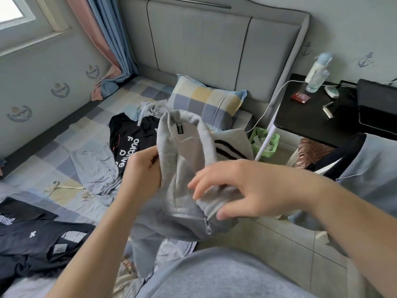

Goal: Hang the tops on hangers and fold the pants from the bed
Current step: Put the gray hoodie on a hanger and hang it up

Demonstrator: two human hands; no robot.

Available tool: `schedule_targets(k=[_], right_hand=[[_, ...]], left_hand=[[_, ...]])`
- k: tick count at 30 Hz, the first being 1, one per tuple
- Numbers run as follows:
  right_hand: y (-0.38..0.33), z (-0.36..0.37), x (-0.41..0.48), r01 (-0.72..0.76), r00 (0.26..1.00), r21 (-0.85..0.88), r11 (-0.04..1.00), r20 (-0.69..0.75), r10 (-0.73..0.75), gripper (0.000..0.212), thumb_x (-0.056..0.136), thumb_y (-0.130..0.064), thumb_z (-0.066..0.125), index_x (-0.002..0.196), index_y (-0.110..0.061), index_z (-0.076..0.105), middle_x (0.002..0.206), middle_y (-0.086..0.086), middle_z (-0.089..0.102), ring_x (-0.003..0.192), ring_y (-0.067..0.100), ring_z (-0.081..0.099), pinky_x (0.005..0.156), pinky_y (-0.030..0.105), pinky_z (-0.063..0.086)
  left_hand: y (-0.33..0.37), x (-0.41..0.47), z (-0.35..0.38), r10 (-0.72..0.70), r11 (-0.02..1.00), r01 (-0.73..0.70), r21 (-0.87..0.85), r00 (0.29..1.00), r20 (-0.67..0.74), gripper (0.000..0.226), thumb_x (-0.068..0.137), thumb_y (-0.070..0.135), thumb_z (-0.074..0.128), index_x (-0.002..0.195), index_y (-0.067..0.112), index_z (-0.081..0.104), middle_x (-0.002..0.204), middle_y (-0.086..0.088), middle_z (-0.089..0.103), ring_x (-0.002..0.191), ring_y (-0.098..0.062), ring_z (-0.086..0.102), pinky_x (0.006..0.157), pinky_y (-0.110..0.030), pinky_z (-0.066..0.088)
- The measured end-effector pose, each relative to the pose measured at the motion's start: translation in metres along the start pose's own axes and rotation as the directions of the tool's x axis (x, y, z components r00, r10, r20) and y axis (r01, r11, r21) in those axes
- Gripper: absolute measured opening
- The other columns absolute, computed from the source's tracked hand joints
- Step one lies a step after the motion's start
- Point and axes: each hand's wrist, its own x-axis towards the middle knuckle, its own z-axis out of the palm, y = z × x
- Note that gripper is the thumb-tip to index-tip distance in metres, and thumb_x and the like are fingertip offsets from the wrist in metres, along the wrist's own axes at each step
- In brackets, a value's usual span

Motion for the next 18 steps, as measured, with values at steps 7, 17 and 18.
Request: schedule_targets(k=[7,17,18], right_hand=[[0.062,-0.029,0.0,-0.343,0.711,-0.185,0.921,-0.691,0.126,0.035,0.095,-0.038,0.062,0.125,-0.021,0.06,0.127,0.0,0.061,0.121,0.021,0.053,0.106,0.045,0.038],[0.069,0.019,0.022,-0.146,0.831,-0.038,0.988,-0.547,0.102,0.038,0.098,-0.046,0.054,0.079,-0.014,0.053,0.064,0.003,0.057,0.059,0.019,0.054,0.057,0.038,0.039],[0.066,0.021,0.024,-0.105,0.815,0.007,0.994,-0.572,0.091,0.04,0.097,-0.043,0.056,0.077,-0.009,0.054,0.063,0.007,0.056,0.058,0.023,0.053,0.058,0.04,0.039]], left_hand=[[0.009,-0.008,0.004,0.145,0.974,-0.139,-0.179,0.989,0.025,0.033,0.092,0.027,0.051,0.067,0.006,0.059,0.054,-0.005,0.05,0.052,-0.005,0.039,0.046,-0.027,0.03],[0.032,0.003,0.017,0.264,0.96,-0.277,0.024,0.935,0.235,0.022,0.09,0.002,0.056,0.069,0.003,0.06,0.068,-0.002,0.051,0.064,-0.024,0.05,0.06,-0.041,0.044],[0.033,0.004,0.016,0.256,0.962,-0.273,0.028,0.929,0.269,0.02,0.089,0.001,0.058,0.071,0.004,0.064,0.069,-0.001,0.052,0.066,-0.023,0.051,0.061,-0.039,0.044]])
